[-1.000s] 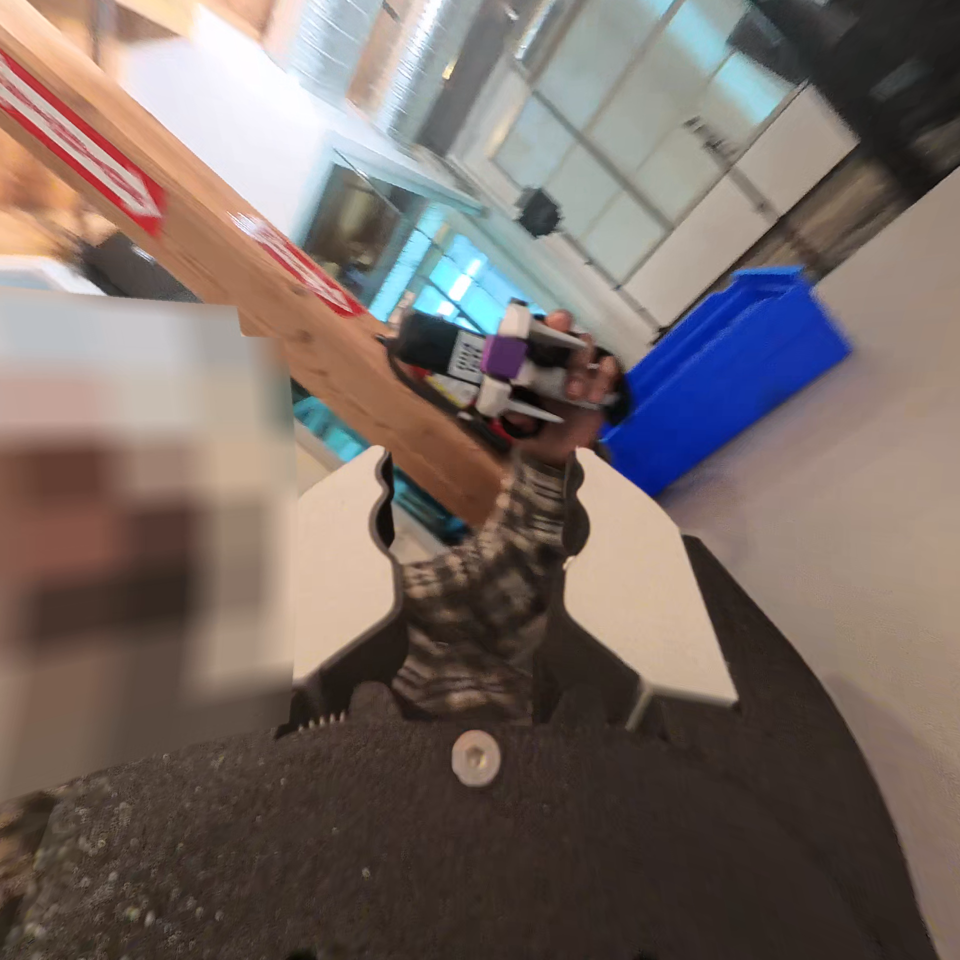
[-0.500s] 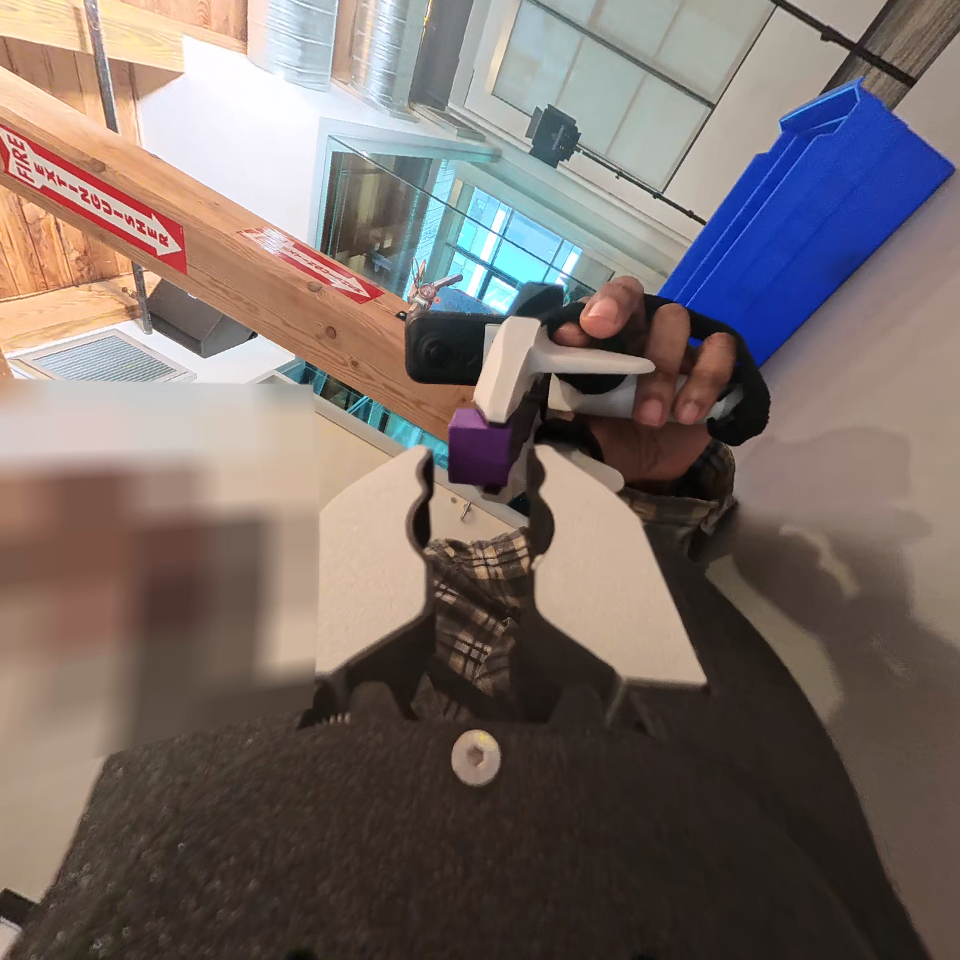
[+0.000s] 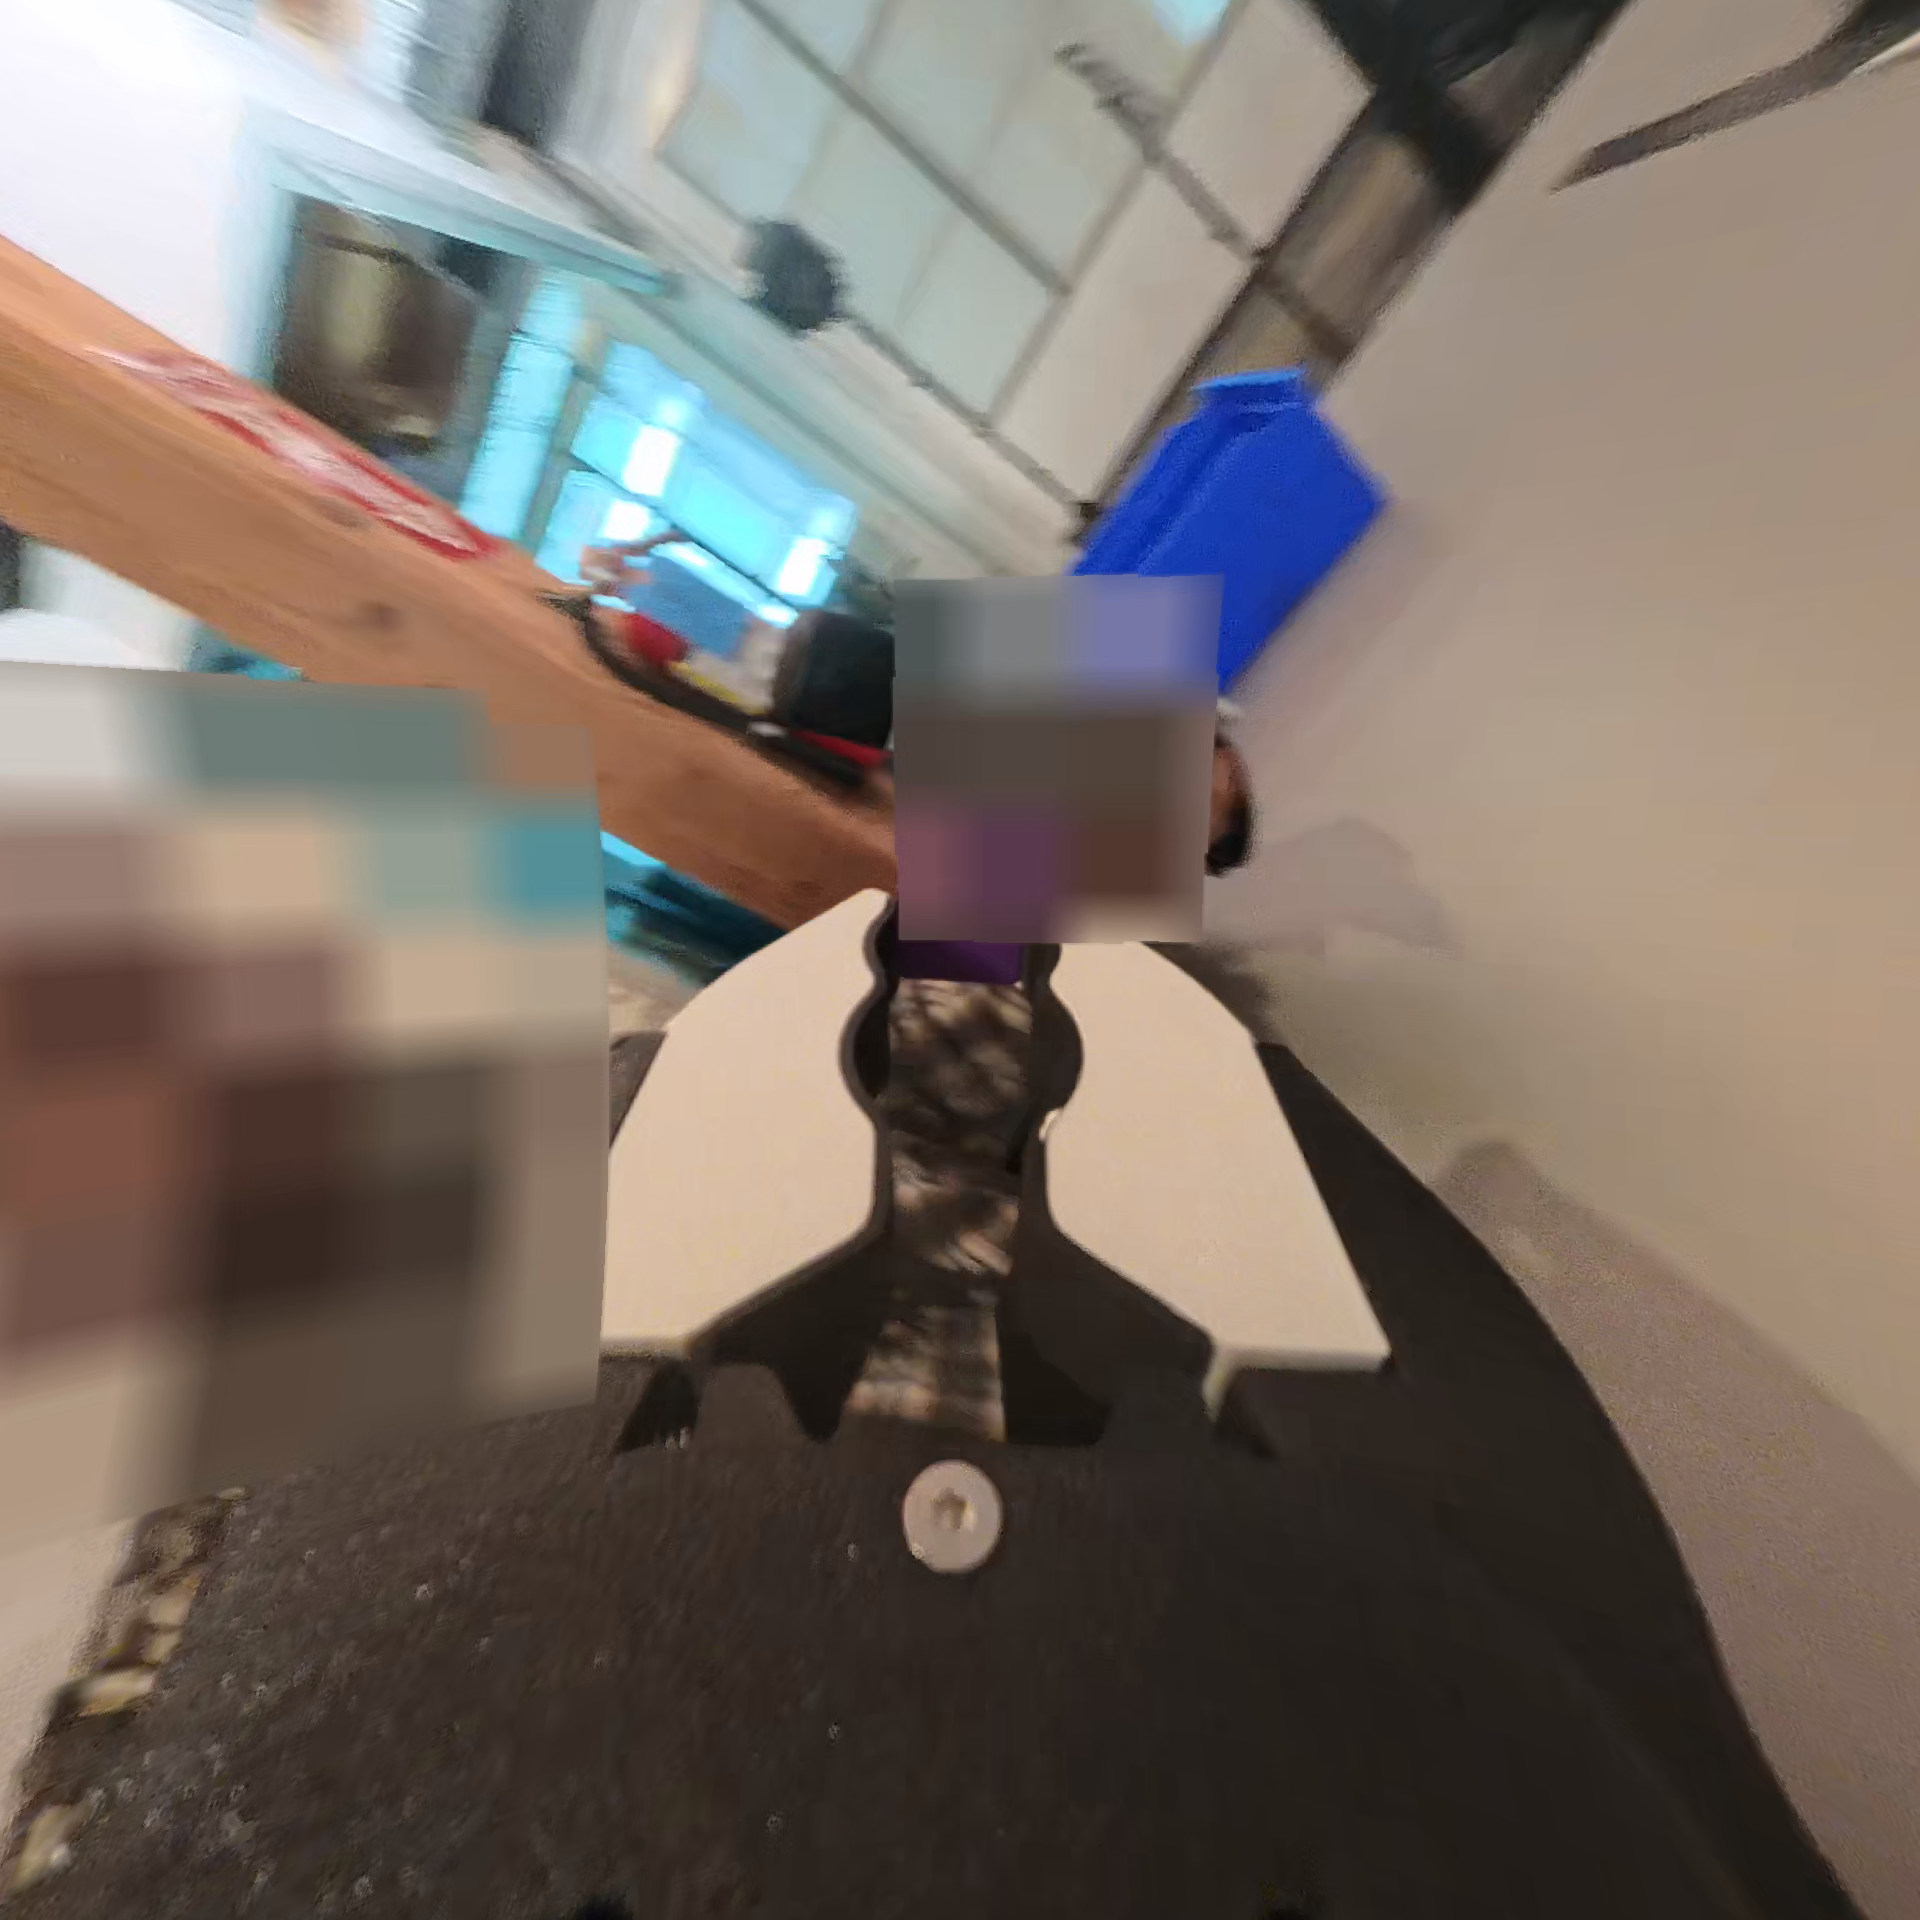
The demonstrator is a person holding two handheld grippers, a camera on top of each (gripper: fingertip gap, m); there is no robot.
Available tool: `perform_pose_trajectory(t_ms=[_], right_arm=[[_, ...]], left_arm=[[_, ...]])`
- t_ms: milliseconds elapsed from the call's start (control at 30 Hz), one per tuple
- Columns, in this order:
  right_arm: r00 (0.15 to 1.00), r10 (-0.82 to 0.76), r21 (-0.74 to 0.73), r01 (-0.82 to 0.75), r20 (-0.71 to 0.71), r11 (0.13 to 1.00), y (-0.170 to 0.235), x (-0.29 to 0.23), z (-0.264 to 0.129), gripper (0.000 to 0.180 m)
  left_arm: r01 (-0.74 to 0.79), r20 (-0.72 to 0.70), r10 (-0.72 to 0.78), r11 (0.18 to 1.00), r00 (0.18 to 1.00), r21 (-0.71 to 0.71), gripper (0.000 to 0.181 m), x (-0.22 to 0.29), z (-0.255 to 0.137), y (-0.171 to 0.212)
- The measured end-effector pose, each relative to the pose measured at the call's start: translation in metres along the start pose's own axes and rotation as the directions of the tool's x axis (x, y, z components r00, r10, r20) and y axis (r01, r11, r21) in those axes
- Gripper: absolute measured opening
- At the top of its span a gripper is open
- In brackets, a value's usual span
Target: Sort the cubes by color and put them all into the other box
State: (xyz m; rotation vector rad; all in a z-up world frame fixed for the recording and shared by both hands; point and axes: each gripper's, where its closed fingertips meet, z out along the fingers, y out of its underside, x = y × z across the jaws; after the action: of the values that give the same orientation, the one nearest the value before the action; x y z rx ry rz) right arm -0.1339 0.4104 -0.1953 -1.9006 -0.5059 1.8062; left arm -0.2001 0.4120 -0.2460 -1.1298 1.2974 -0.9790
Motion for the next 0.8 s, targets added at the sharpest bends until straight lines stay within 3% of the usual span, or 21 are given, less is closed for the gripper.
perform_pose_trajectory(t_ms=[33, 67, 133, 233, 300, 400, 533, 800], right_arm=[[0.991, -0.054, -0.009, 0.054, -0.119, 0.999, -0.004, 0.002, -0.029, 0.022], [0.959, -0.111, -0.036, 0.105, -0.260, 0.994, -0.008, 0.006, -0.062, 0.022], [0.806, -0.201, -0.108, 0.170, -0.557, 0.980, -0.014, 0.021, -0.141, 0.022], [0.441, -0.241, -0.237, 0.065, -0.865, 0.969, 0.000, 0.047, -0.269, 0.022], [0.256, -0.241, -0.270, -0.088, -0.936, 0.959, 0.024, 0.063, -0.334, 0.022], [0.097, -0.229, -0.248, -0.303, -0.968, 0.920, 0.066, 0.085, -0.397, 0.022], [0.027, -0.188, -0.180, -0.446, -0.982, 0.877, 0.105, 0.108, -0.436, 0.022], [-0.036, -0.171, -0.124, -0.545, -0.985, 0.829, 0.139, 0.136, -0.460, 0.022]], left_arm=[[0.010, 0.005, -0.010, 1.000, 1.000, -0.008, 0.087, 0.001, 0.000, 0.004], [0.024, 0.008, -0.024, 1.000, 1.000, -0.011, 0.089, 0.002, 0.000, 0.007], [0.053, 0.007, -0.053, 0.999, 0.999, -0.008, 0.091, 0.004, 0.003, 0.009], [0.074, 0.005, -0.074, 0.997, 0.997, -0.015, 0.091, 0.007, 0.008, 0.010], [0.067, 0.004, -0.066, 0.997, 0.998, -0.031, 0.089, 0.010, 0.011, 0.013], [0.057, 0.007, -0.056, 0.996, 0.998, -0.068, 0.086, 0.011, 0.016, 0.022], [0.049, 0.001, -0.049, 0.994, 0.999, -0.093, 0.083, 0.013, 0.019, 0.028], [0.021, 0.004, -0.021, 0.993, 1.000, -0.114, 0.079, 0.012, 0.016, 0.032]])
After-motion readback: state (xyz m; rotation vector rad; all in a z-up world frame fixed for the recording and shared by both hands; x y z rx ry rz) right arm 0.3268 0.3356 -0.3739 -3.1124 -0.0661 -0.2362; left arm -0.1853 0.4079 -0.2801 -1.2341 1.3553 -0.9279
